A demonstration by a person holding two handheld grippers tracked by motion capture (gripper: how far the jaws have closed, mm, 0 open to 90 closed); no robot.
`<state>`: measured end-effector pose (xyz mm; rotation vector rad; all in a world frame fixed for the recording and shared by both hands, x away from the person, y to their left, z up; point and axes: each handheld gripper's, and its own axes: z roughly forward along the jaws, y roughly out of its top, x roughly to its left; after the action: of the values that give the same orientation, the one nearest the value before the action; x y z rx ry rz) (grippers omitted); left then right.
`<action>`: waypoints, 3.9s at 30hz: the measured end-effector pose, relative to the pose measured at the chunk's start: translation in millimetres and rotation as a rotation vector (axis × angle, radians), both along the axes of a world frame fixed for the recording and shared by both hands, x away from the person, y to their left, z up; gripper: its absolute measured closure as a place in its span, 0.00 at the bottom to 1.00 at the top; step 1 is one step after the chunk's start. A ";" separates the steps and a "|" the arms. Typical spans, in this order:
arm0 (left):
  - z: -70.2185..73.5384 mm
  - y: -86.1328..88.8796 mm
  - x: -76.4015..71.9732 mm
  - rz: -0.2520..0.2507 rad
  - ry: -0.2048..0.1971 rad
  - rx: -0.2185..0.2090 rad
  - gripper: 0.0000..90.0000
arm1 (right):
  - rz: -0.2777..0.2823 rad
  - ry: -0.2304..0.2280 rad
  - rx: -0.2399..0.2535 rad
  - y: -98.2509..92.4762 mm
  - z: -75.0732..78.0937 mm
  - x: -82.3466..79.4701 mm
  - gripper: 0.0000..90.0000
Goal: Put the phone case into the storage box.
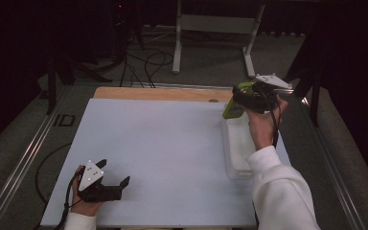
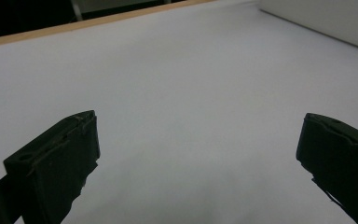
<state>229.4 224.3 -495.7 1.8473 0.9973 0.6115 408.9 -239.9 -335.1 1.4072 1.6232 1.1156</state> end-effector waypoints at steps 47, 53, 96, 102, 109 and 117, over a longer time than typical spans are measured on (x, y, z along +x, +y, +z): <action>2.2 1.4 0.6 -0.001 -0.043 -0.009 0.00 | -0.127 0.063 -0.099 0.2 -27.8 35.6 0.18; 2.7 1.9 0.4 0.000 -0.045 -0.012 0.00 | -0.139 0.073 -0.094 0.2 -32.5 38.7 0.18; 3.8 2.0 -2.2 -0.002 -0.050 -0.020 0.00 | -0.164 0.228 -0.137 2.5 -90.0 65.2 0.16; 3.8 2.2 -2.4 0.000 -0.052 -0.020 0.00 | -0.150 0.243 -0.115 0.4 -93.1 68.5 0.09; 3.8 2.6 -2.5 0.004 -0.051 -0.021 0.00 | -0.124 0.220 -0.077 -1.4 -89.7 68.5 0.09; 3.9 2.8 -2.6 0.006 -0.050 -0.021 0.00 | -0.063 0.203 -0.058 3.5 -83.1 64.9 0.09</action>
<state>226.8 227.1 -491.7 1.8025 0.9734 0.6460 473.8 -236.4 -418.2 1.5633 1.7243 0.9069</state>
